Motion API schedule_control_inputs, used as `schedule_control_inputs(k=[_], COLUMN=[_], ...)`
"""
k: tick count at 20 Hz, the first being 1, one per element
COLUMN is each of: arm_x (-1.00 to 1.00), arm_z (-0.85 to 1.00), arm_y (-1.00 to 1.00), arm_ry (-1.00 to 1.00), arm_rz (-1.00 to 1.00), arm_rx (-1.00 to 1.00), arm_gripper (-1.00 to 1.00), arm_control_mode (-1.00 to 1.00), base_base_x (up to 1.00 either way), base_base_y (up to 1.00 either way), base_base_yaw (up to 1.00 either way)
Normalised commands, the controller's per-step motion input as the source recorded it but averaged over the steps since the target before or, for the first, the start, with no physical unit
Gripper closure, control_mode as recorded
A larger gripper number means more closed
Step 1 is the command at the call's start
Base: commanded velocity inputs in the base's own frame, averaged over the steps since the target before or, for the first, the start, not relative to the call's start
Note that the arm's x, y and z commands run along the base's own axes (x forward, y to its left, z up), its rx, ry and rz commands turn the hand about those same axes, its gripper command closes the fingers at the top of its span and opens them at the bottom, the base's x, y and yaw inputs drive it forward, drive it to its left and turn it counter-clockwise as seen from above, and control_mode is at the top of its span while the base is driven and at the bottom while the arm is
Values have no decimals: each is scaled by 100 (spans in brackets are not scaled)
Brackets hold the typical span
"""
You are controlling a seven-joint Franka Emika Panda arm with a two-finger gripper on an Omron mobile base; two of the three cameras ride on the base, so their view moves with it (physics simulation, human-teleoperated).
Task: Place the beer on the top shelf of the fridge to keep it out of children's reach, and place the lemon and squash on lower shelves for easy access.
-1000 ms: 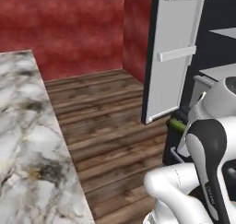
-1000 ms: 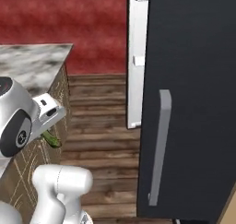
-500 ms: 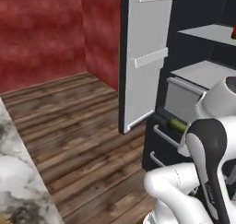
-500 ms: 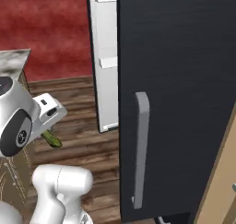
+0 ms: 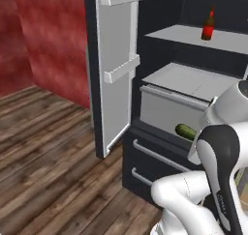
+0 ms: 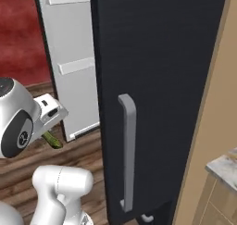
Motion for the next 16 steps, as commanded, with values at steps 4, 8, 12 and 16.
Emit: schedule_control_inputs(k=[4, 8, 12, 16], arm_x=[0, 0, 0, 0], arm_z=[0, 0, 0, 0], arm_y=[0, 0, 0, 0], arm_ry=[0, 0, 0, 0], arm_rz=[0, 0, 0, 0], arm_rx=[0, 0, 0, 0], arm_gripper=[100, 100, 100, 100], arm_control_mode=[100, 100, 100, 100], base_base_x=[56, 48, 40, 29], base_base_y=[61, 57, 54, 55], base_base_yaw=[-54, -58, -63, -65])
